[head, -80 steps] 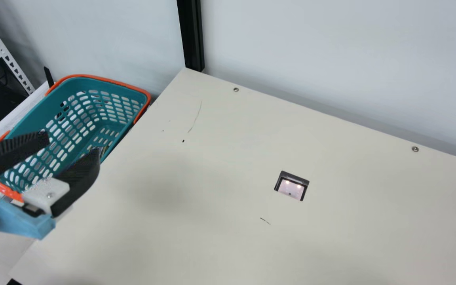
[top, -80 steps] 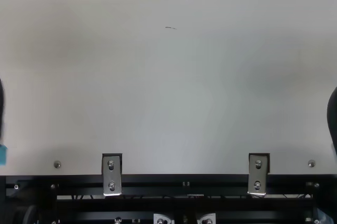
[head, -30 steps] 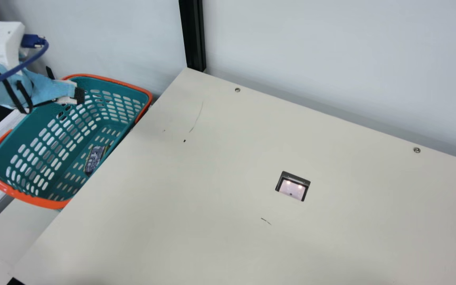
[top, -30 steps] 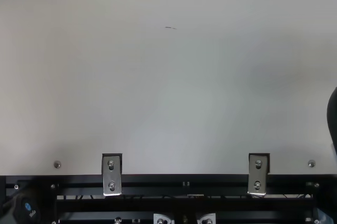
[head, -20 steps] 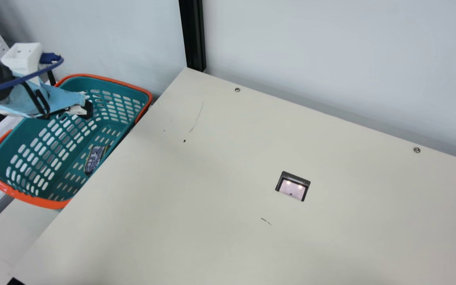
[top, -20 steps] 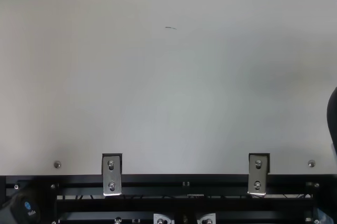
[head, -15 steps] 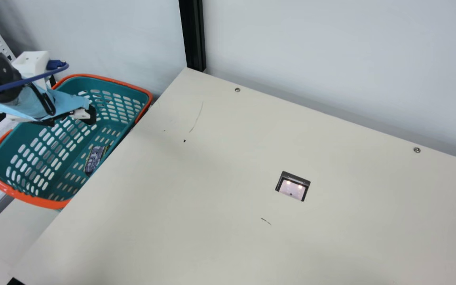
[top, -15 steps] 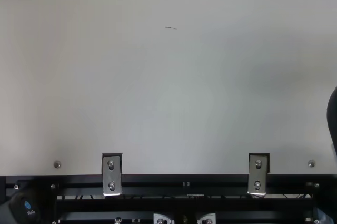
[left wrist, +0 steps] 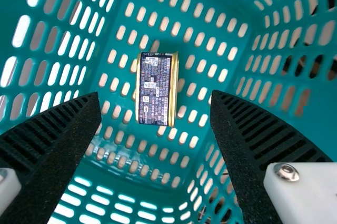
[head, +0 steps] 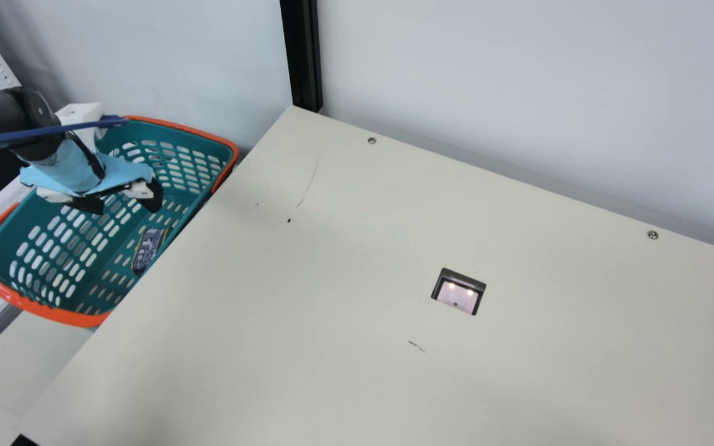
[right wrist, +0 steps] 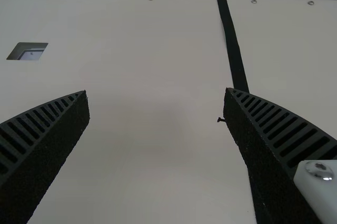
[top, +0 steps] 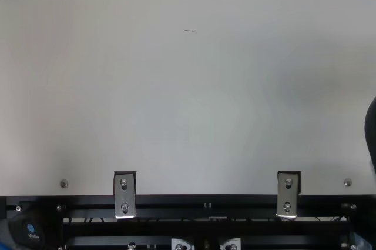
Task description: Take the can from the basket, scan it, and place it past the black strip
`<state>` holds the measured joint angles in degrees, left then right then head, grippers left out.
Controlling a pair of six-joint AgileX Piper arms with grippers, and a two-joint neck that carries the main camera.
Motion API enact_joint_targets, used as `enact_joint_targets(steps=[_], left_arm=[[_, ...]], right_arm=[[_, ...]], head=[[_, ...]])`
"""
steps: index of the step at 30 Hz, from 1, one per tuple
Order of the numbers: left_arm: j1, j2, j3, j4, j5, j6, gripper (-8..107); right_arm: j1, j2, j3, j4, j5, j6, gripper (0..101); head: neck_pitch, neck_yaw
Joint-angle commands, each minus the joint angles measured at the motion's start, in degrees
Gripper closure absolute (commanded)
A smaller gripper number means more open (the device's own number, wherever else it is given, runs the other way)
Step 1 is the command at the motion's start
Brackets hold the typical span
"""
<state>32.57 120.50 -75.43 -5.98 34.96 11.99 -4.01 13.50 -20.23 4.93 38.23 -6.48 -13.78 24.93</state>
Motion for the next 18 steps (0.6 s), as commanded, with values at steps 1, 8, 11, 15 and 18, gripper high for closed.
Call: enact_joint_targets(steps=[1, 8, 11, 15, 18], left_arm=[[0.1, 1.9, -1.2, 0.3, 0.6, 0.5, 9], [0.2, 6.2, -3.2, 1.1, 1.3, 2.2, 9], [0.2, 7.5, -3.3, 1.3, 1.1, 3.1, 9], [0.2, 9.2, -3.2, 1.2, 0.5, 4.3, 9], [0.2, 10.3, -3.3, 1.0, 0.0, 5.2, 9]], right_arm=[[0.0, 0.0, 0.0, 0.0, 0.0, 0.0, 0], [0.0, 0.0, 0.0, 0.0, 0.0, 0.0, 0], [0.0, 0.0, 0.0, 0.0, 0.0, 0.0, 0], [0.0, 0.0, 0.0, 0.0, 0.0, 0.0, 0], [0.0, 0.0, 0.0, 0.0, 0.0, 0.0, 0]], head=[[-1.9, 0.8], [-1.9, 0.8], [-1.9, 0.8], [-1.9, 0.8], [-1.9, 0.8]])
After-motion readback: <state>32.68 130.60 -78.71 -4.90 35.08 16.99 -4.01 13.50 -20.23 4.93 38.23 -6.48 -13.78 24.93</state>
